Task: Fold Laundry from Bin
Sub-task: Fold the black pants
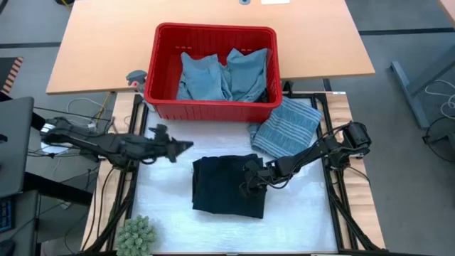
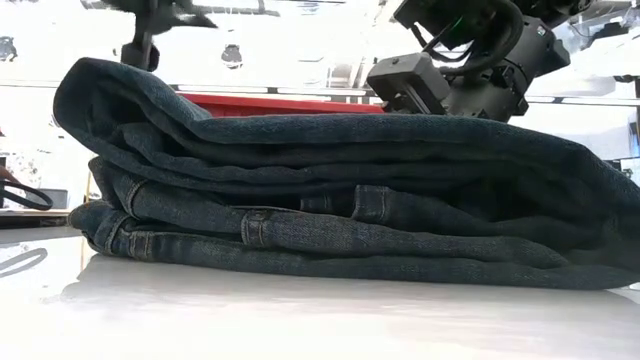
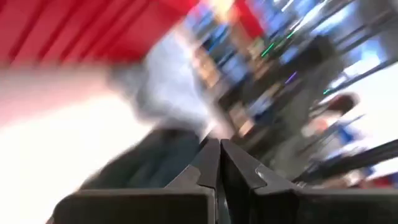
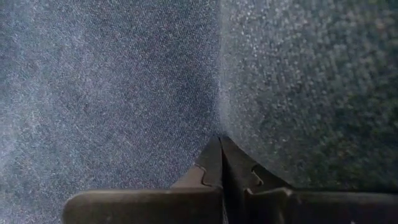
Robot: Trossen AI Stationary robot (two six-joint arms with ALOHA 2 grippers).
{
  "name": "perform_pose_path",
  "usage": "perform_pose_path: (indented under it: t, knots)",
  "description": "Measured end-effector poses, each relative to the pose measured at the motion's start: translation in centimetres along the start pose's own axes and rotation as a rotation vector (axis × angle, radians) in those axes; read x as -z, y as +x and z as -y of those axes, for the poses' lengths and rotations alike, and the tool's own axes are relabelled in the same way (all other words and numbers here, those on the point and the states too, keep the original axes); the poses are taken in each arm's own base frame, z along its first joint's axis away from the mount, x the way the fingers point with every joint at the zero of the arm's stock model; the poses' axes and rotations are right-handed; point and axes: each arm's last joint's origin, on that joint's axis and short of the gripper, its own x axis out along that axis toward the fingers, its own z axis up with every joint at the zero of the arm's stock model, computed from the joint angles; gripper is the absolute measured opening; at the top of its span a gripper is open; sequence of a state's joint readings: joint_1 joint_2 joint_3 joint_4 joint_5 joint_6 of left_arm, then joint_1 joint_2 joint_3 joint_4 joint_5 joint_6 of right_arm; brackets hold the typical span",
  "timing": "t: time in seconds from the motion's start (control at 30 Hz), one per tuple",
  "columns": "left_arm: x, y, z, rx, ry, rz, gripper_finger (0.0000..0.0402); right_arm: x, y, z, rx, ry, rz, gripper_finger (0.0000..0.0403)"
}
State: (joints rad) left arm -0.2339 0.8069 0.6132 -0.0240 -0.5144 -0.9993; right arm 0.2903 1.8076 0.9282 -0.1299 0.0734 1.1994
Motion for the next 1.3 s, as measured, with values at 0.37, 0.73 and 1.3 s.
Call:
perform_pose_path:
  t: [0.37, 0.73, 1.3]
  knots:
    - [4.5, 5.1, 1.1, 0.076, 0.158, -0.029, 0.0000, -1.0, 0.1, 0.4, -0.001, 0.018, 0.007, 0.0019]
    - [11.2, 11.1, 1.3, -0.075, 0.423, -0.346, 0.0000, -1.8, 0.2, 0.7, -0.013, 0.032, -0.019, 0.0019]
    - [16.1, 10.0, -4.4, -0.552, 0.588, -0.501, 0.0000, -2.7, -2.4, 0.0, -0.067, 0.021, 0.075, 0.0019]
